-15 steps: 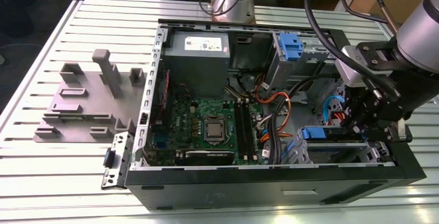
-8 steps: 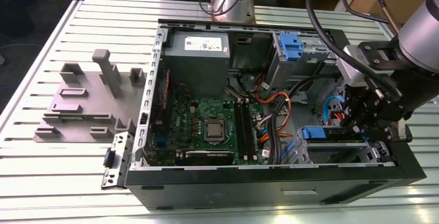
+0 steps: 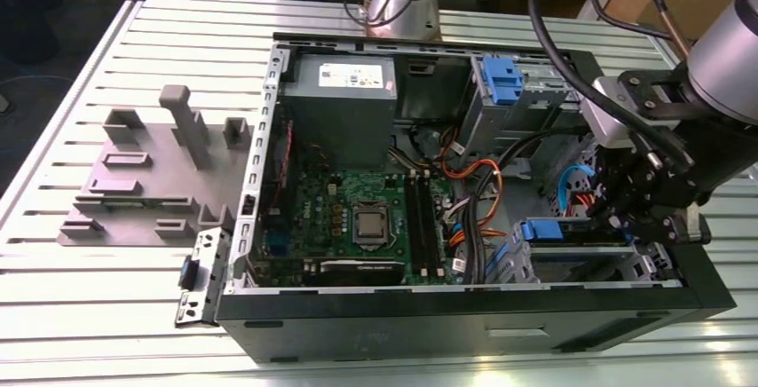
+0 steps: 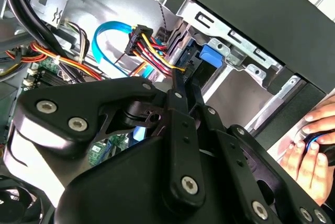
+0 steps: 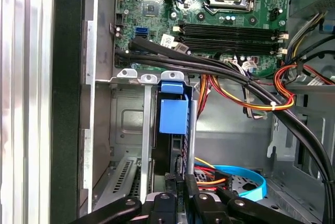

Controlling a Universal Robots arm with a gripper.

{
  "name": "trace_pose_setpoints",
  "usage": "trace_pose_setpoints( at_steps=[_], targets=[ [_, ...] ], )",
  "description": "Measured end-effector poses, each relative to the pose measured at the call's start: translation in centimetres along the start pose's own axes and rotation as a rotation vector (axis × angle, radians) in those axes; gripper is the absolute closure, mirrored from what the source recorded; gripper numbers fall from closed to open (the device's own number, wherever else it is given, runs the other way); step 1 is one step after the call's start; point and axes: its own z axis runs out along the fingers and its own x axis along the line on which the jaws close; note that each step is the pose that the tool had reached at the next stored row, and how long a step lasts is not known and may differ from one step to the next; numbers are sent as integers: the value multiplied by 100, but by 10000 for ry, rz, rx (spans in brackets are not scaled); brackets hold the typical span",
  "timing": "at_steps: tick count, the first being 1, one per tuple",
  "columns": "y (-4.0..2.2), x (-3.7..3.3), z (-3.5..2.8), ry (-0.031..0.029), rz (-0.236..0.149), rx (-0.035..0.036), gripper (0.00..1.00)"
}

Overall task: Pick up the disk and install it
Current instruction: 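Insert the first disk wire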

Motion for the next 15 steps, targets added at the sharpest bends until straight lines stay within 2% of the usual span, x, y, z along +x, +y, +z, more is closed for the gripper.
trace_pose_setpoints(
  at_steps=[10,15],
  targets=[
    [-8,-2,13,1,10,-18,82],
    [-17,-1,29,-23,14,-23,82]
  ],
)
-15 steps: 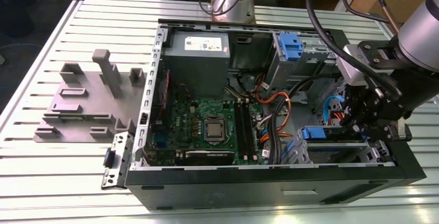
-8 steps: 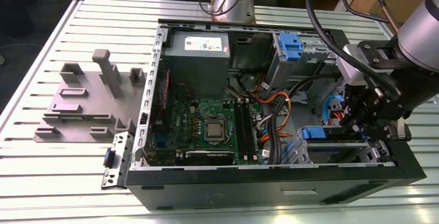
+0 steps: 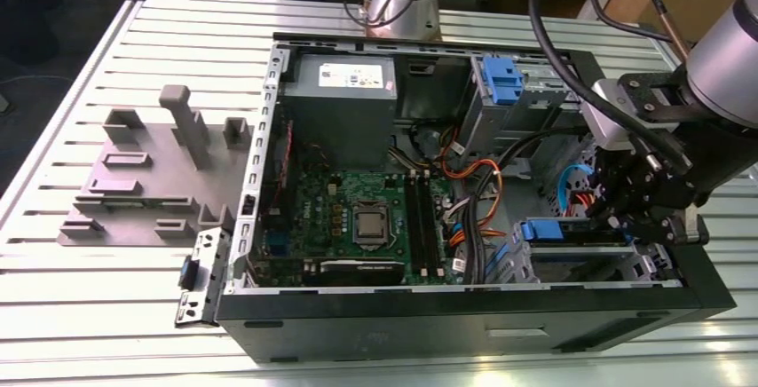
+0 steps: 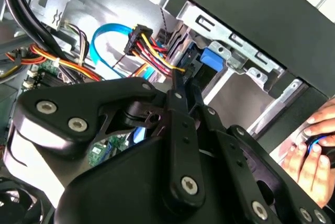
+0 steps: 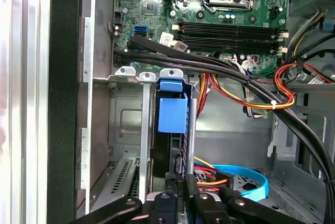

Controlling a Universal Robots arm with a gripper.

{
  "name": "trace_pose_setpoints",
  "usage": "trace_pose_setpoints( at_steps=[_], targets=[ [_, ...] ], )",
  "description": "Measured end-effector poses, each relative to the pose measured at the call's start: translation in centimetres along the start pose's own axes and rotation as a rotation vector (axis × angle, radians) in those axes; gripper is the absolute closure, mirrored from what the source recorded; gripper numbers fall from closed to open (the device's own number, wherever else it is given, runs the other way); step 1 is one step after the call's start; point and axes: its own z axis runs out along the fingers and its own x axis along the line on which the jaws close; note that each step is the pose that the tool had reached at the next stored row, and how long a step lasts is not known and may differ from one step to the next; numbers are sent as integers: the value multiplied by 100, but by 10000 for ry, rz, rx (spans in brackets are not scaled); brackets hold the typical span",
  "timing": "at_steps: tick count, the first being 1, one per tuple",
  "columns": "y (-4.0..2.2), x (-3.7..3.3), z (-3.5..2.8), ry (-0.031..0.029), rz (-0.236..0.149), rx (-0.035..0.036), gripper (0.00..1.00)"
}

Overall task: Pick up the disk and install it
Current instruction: 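Insert the first disk wire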

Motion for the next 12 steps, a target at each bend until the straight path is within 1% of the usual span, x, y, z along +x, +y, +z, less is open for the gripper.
trace_pose_setpoints(
  at_steps=[5,7,12],
  targets=[
    [-4,1,15,-19,6,-4,82],
    [-5,2,26,-18,18,-5,82],
    [-5,2,27,-20,20,-4,82]
  ],
)
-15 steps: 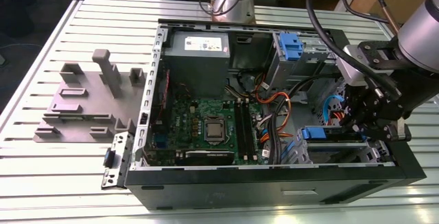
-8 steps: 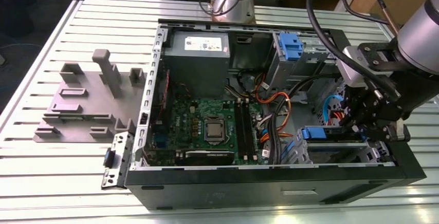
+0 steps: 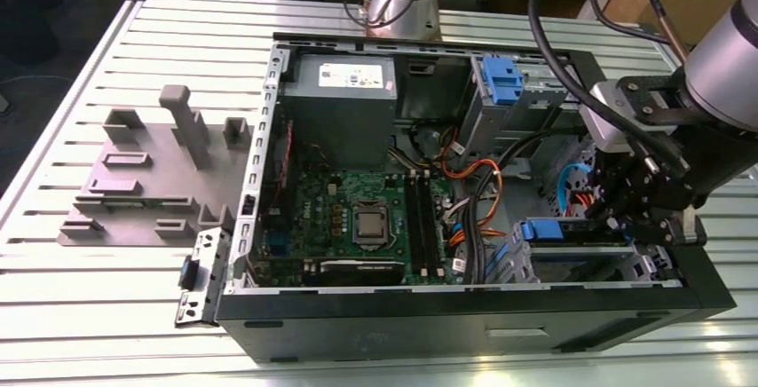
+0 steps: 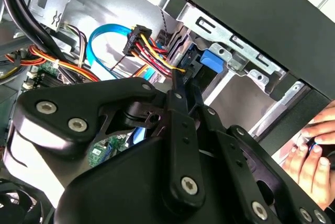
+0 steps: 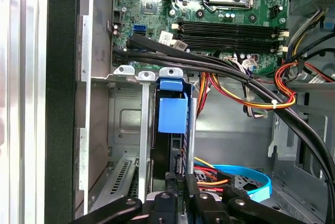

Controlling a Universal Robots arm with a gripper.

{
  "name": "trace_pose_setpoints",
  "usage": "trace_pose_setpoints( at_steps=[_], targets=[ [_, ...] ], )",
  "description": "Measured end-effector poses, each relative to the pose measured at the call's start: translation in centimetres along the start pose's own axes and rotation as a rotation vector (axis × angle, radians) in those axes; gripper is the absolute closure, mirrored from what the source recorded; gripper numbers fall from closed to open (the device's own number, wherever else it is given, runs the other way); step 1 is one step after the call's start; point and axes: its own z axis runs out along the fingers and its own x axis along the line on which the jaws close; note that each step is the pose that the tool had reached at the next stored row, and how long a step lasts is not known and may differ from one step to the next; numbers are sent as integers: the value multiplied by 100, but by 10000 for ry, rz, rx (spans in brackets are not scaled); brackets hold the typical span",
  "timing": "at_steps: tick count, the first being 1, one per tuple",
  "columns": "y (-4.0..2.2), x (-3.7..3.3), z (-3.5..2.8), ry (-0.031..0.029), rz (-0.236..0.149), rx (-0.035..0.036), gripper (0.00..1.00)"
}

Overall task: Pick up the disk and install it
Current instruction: 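Insert the first disk wire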

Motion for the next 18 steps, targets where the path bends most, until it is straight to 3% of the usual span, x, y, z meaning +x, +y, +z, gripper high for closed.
trace_pose_setpoints(
  at_steps=[3,6,13,18],
  targets=[
    [0,0,0,-4,-1,1,80],
    [-1,-1,-24,-2,0,-6,68],
    [-5,-4,-105,-1,2,-42,68],
    [-6,-4,-111,-3,2,-58,68]
  ],
)
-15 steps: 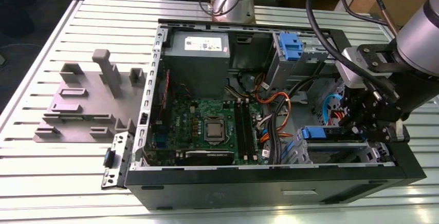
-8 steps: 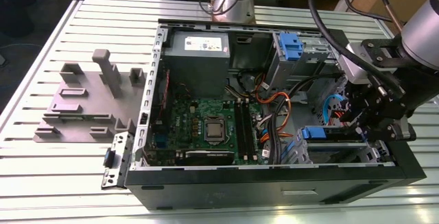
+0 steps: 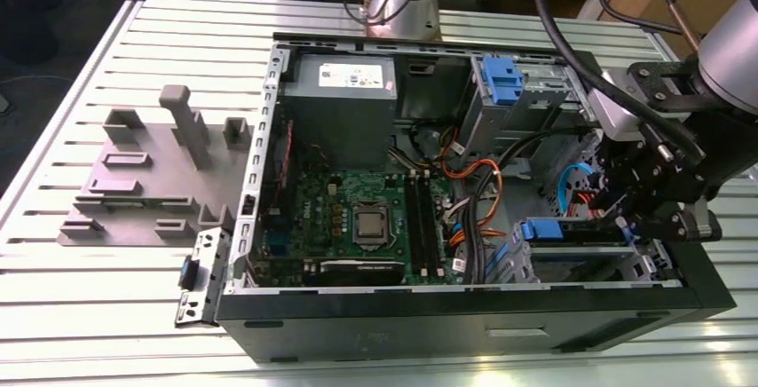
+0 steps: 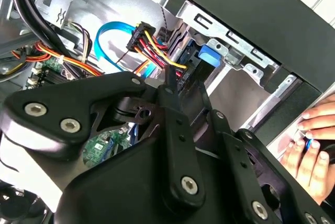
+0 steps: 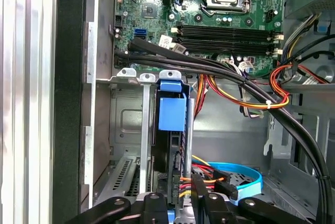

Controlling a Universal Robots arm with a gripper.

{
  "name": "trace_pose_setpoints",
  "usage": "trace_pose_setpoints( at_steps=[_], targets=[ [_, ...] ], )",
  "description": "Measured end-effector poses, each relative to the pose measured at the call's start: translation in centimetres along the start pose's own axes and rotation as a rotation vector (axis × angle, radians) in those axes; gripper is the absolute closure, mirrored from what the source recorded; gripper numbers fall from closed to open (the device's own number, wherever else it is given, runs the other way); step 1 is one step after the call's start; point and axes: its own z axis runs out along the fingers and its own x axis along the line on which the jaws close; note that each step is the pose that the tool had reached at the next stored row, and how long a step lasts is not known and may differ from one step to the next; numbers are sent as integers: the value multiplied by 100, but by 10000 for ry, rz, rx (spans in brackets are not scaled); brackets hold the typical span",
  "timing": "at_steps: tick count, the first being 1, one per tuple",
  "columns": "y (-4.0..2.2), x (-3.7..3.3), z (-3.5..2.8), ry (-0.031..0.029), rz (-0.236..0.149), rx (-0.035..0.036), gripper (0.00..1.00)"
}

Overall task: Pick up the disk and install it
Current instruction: 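Insert the first disk wire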

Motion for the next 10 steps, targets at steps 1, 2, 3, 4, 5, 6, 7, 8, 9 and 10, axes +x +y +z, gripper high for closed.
trace_pose_setpoints(
  at_steps=[1,2,3,4,5,6,7,8,9,10],
  targets=[
    [0,0,-1,1,0,-1,70],
    [0,0,-1,1,0,-1,70],
    [0,0,-1,2,-1,-1,76],
    [0,0,-1,2,0,-1,82],
    [0,0,-1,1,0,-1,82],
    [0,0,-1,2,0,-1,88],
    [0,0,-1,2,0,-1,88],
    [0,0,-1,2,0,-1,89],
    [0,0,-1,2,0,-1,89],
    [0,0,-1,2,0,-1,89]
  ],
)
